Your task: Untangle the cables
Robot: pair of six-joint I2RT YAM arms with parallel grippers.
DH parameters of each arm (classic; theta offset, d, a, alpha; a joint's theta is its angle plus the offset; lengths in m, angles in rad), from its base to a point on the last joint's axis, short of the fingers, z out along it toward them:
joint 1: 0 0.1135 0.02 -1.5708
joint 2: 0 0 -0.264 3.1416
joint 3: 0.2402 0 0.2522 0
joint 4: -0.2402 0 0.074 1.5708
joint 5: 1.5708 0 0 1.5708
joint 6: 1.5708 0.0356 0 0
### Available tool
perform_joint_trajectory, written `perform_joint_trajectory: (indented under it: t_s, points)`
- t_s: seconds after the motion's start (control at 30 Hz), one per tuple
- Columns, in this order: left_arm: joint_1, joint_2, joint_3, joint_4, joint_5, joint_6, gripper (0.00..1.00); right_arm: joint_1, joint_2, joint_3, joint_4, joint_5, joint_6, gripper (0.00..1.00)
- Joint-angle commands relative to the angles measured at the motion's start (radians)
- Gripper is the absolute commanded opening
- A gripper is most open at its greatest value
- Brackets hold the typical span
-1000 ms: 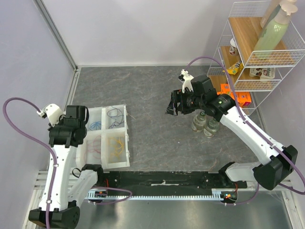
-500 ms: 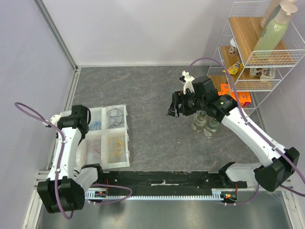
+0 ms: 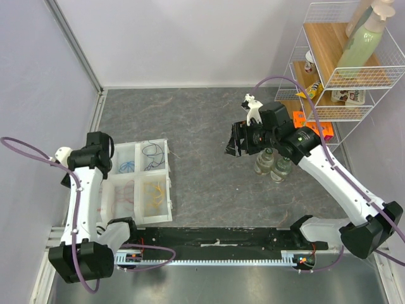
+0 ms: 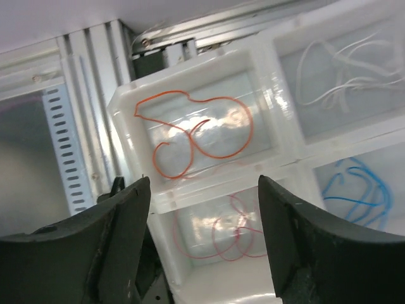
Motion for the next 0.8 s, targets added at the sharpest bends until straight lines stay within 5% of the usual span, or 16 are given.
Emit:
perform_joint_trajectory:
  t_s: [0.0, 0.13, 0.17, 0.43, 0.57, 0.77]
  points:
    - [-0.004, -0.028, 0.139, 0.063, 0.038, 0.090, 0.77, -0.003, 0.027, 0.064, 0.000, 0.009, -0.015, 0.79]
    - [-0.028, -0.035, 0.217, 0.250, 0.297, 0.321, 0.77, -0.003, 0.039, 0.108, -0.012, 0.072, -0.016, 0.79]
    - [-0.037, -0.046, 0.231, 0.307, 0.389, 0.381, 0.85, -0.003, 0.037, 0.123, -0.022, 0.105, -0.021, 0.79]
    - [-0.136, -0.143, 0.291, 0.801, 0.998, 0.465, 0.95, -0.003, -0.001, 0.297, -0.100, 0.455, -0.082, 0.87]
    - [-0.227, -0.106, 0.409, 0.918, 1.144, 0.471, 0.95, -0.003, -0.065, 0.363, -0.080, 0.595, -0.129, 0.98]
    - [-0.257, -0.037, 0.625, 0.982, 1.268, 0.465, 0.95, -0.003, -0.156, 0.424, 0.006, 0.702, -0.182, 0.98]
